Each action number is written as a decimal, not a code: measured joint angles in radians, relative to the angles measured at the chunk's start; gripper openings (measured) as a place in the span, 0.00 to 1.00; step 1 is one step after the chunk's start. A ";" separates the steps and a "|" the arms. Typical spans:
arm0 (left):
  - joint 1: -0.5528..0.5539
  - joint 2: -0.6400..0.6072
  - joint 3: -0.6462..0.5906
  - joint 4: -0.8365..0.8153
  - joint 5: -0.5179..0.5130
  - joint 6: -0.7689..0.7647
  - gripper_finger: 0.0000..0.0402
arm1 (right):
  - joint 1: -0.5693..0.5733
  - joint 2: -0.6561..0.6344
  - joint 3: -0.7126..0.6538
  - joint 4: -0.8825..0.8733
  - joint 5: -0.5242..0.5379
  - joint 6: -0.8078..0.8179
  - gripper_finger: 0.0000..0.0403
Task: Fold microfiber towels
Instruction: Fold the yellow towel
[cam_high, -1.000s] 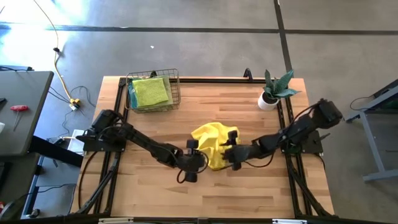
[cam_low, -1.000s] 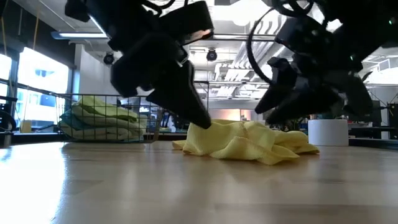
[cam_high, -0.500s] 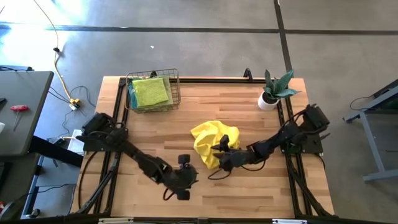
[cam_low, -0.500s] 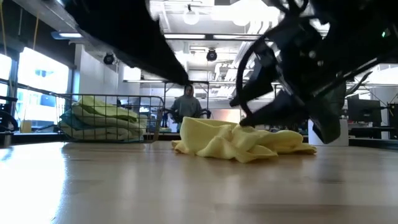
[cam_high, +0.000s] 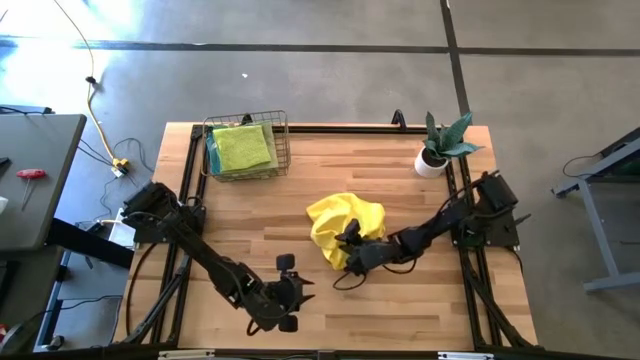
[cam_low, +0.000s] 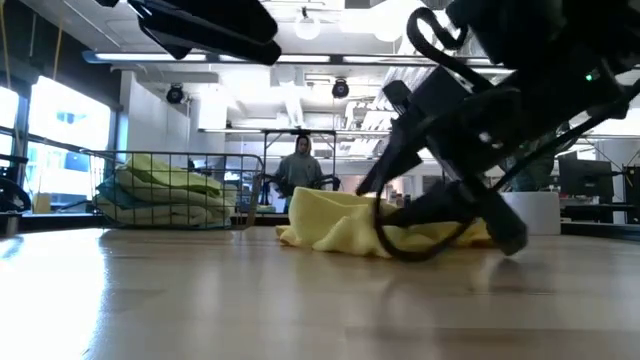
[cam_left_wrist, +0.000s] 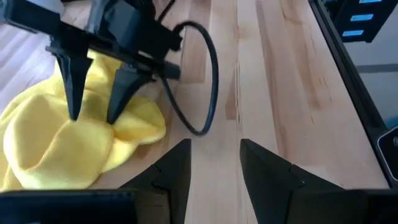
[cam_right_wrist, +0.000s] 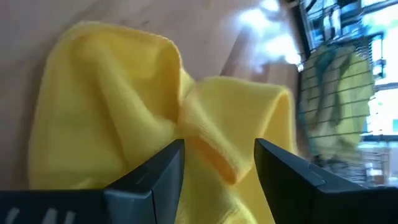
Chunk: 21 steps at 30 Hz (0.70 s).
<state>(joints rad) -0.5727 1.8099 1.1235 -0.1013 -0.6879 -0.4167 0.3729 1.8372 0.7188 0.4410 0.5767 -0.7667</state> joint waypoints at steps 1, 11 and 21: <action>-0.003 0.000 0.000 0.001 -0.005 -0.002 0.32 | -0.001 0.006 0.002 0.024 0.007 -0.020 0.47; -0.005 0.000 0.000 -0.010 -0.016 -0.018 0.32 | -0.001 0.026 0.037 0.117 0.016 -0.180 0.35; -0.004 0.000 0.000 -0.018 -0.032 -0.018 0.32 | -0.037 0.026 0.053 0.064 -0.066 -0.177 0.30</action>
<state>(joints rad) -0.5770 1.8095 1.1236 -0.1196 -0.7197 -0.4347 0.3358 1.8629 0.7723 0.5054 0.5110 -0.9440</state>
